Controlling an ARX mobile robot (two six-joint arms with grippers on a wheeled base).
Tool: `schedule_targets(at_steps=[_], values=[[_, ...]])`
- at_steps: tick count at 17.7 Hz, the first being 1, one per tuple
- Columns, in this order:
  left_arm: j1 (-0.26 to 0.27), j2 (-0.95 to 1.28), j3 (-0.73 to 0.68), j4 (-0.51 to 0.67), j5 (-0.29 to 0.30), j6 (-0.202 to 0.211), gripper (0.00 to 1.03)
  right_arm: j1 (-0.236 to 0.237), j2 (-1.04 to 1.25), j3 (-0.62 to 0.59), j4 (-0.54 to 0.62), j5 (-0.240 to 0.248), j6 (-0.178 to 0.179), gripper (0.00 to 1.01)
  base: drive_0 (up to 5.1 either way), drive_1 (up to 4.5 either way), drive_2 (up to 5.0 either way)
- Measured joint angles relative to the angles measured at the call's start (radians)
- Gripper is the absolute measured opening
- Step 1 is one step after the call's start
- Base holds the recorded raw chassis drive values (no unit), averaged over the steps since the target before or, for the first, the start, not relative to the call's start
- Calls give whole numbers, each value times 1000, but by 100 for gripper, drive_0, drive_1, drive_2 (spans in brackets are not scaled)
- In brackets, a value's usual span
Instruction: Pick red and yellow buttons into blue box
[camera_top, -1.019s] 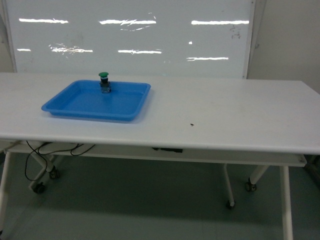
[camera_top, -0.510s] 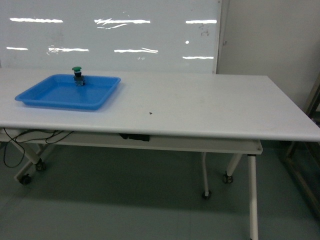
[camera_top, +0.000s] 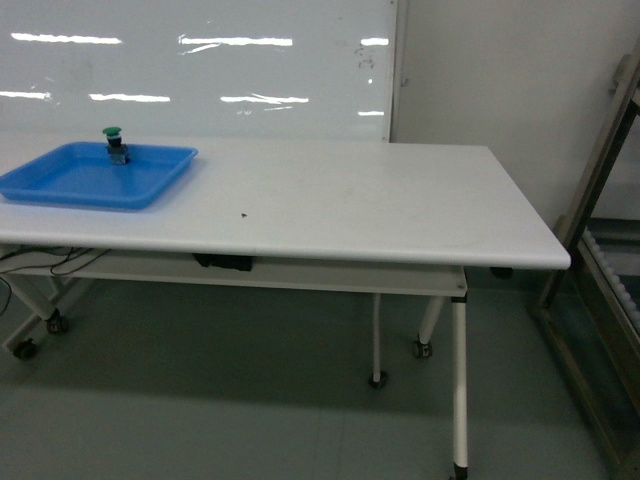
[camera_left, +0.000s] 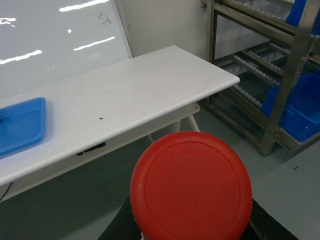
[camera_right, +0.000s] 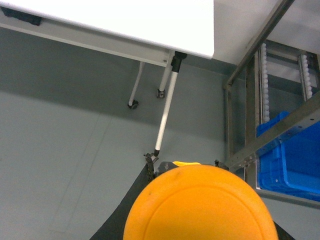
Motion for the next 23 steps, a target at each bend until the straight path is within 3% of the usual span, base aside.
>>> schedule_targets(at_steps=[23], values=[[0,0,0,0,0,0,24,0,0,0,-1,2,0,26,478,-315,-143]])
